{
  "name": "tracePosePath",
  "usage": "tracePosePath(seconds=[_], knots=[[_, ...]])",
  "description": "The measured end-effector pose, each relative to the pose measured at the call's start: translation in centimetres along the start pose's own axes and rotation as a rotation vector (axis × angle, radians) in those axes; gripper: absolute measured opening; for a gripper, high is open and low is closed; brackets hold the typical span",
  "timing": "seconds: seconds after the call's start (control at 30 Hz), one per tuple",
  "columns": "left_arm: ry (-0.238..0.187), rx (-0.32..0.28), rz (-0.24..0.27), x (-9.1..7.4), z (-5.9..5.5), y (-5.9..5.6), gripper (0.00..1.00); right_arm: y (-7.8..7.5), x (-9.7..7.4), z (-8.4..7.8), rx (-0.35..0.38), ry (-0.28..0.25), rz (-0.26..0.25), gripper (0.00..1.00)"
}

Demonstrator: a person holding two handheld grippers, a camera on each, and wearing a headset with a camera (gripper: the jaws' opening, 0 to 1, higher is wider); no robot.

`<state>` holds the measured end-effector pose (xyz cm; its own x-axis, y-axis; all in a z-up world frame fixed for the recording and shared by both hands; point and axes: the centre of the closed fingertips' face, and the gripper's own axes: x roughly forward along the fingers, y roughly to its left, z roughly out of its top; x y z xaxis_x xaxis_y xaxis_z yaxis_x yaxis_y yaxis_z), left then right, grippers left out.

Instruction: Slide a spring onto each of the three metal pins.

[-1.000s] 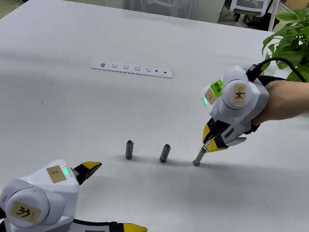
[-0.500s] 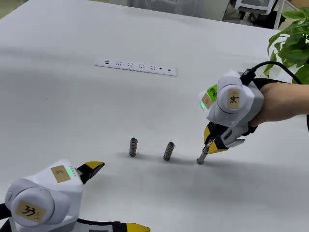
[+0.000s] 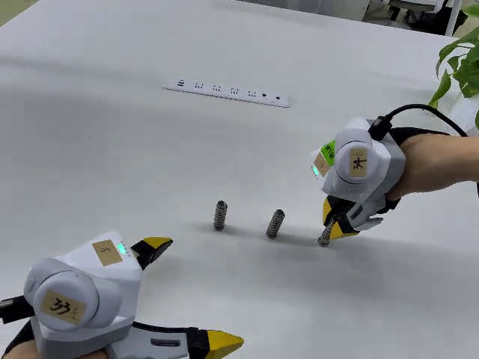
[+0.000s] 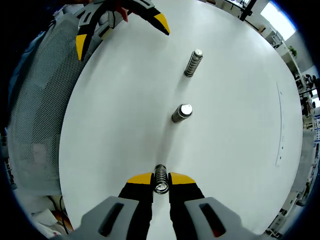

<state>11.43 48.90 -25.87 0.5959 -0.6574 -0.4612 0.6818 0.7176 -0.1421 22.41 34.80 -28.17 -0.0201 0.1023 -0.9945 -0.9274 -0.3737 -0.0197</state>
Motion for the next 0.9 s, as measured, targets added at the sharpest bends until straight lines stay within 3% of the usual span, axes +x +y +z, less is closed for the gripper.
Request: tracePosePath(seconds=[0.77,0.9], knots=[[0.003,-0.006,0.013,-0.56,-0.32,0.24,1.0,0.41,1.1,-0.15,0.002,0.015,0.017,0.13],[0.005,-0.002,0.014,-0.54,-0.22,0.35,1.0,0.1,0.59,-0.19,0.033,-0.004,-0.004,0.23]])
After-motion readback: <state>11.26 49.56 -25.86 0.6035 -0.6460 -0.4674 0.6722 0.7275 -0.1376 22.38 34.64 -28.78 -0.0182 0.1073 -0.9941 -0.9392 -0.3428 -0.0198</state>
